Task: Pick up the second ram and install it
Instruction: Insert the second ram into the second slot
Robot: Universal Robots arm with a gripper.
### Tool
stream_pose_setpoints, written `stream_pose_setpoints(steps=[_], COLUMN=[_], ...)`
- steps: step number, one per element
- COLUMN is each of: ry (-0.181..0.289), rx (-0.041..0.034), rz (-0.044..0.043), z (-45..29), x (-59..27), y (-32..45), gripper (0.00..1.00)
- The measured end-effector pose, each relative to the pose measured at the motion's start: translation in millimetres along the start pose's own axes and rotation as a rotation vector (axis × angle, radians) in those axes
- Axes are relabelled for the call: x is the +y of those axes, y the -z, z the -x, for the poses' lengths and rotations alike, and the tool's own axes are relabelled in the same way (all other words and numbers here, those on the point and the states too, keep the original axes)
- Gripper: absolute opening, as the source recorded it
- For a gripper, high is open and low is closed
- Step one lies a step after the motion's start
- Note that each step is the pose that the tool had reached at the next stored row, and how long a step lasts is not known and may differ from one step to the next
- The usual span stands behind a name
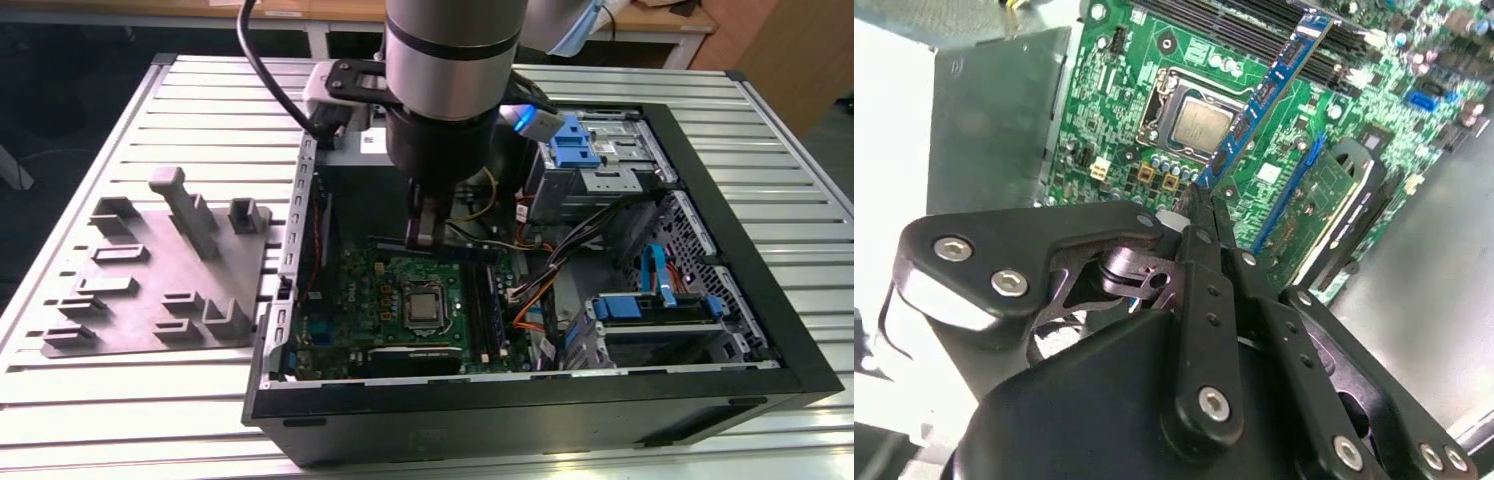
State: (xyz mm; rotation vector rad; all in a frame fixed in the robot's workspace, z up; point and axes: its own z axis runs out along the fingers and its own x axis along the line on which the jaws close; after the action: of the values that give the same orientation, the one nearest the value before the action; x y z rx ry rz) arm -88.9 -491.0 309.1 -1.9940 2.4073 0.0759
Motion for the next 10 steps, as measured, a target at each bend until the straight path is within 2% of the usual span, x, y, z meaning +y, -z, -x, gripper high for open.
stream_pose_setpoints(steps=[10], ry=[-0.182], rx=[-0.005], rz=[-0.0077], z=[-0.2], x=[-0.1], y=[-4.9], gripper=[0.11])
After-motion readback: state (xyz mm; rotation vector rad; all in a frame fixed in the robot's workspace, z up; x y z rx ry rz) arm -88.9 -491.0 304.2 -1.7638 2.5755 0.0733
